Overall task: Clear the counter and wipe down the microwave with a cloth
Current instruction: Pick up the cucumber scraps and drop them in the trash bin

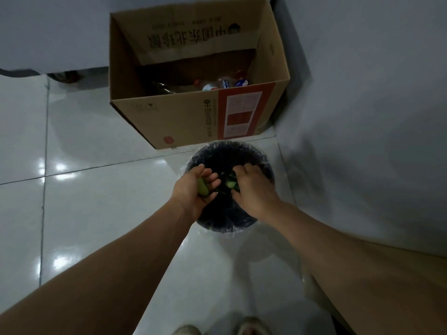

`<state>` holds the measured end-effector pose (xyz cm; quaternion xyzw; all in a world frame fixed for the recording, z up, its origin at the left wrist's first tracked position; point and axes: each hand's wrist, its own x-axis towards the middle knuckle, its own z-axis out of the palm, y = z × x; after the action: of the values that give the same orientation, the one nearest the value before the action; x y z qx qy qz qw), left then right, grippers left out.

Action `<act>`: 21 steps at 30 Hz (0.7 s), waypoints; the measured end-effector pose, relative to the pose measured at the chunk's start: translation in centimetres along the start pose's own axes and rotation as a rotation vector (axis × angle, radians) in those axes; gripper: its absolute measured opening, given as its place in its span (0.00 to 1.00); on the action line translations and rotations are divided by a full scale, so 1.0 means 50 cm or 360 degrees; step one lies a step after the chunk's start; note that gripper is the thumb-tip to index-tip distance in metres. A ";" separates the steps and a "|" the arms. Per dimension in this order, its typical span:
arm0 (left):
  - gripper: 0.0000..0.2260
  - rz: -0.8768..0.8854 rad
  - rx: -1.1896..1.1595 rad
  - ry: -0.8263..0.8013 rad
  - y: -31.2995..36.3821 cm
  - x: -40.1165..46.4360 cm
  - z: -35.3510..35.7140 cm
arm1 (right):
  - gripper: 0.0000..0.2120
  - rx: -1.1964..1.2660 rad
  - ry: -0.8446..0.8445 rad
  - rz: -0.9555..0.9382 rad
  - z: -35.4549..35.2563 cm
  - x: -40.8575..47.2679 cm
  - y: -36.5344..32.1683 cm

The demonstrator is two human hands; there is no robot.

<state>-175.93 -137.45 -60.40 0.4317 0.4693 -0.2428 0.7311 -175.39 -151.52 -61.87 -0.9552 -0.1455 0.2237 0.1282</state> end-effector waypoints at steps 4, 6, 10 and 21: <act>0.09 0.0090 0.0071 0.0065 -0.012 0.053 0.003 | 0.21 -0.0128 -0.0032 -0.0025 0.031 0.031 0.020; 0.08 0.0119 0.0114 0.0087 -0.019 0.071 0.007 | 0.21 -0.0205 -0.0042 -0.0036 0.043 0.039 0.026; 0.08 0.0139 0.0198 0.0223 -0.034 0.089 0.013 | 0.24 -0.0251 -0.0080 -0.0054 0.057 0.044 0.034; 0.24 0.0392 0.1063 0.0334 0.004 -0.025 0.031 | 0.37 -0.0202 -0.0149 -0.0089 -0.045 -0.030 0.022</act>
<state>-175.59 -138.73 -58.92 0.7223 0.3810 -0.2473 0.5215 -175.41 -153.44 -59.66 -0.9455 -0.1918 0.2547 0.0666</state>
